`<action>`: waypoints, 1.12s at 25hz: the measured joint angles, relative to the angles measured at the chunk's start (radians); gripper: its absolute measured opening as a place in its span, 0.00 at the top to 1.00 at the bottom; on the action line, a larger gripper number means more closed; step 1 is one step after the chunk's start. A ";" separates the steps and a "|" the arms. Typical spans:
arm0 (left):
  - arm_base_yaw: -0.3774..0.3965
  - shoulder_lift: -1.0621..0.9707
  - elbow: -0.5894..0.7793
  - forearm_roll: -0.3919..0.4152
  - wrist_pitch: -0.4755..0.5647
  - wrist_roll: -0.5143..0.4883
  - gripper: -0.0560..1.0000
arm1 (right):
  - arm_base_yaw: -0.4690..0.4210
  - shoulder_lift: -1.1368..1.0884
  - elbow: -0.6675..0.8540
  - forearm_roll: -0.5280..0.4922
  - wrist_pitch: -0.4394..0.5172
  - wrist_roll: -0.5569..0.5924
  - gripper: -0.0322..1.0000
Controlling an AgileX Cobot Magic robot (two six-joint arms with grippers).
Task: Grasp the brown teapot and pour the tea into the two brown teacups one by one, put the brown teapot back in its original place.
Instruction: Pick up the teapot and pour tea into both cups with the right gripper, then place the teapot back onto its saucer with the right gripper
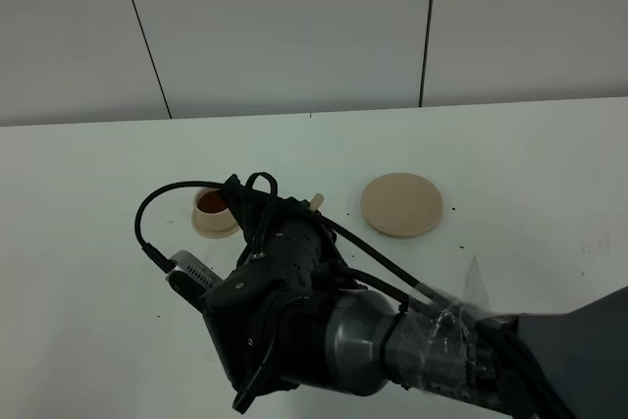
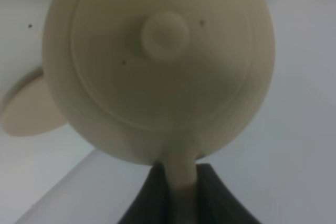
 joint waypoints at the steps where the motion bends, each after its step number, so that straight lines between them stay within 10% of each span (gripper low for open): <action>1: 0.000 0.000 0.000 0.000 0.000 0.000 0.72 | -0.001 0.000 0.000 0.002 0.000 0.023 0.88; 28: 0.000 0.000 0.000 0.000 0.000 -0.005 0.72 | -0.025 -0.028 -0.121 0.254 0.073 0.421 0.88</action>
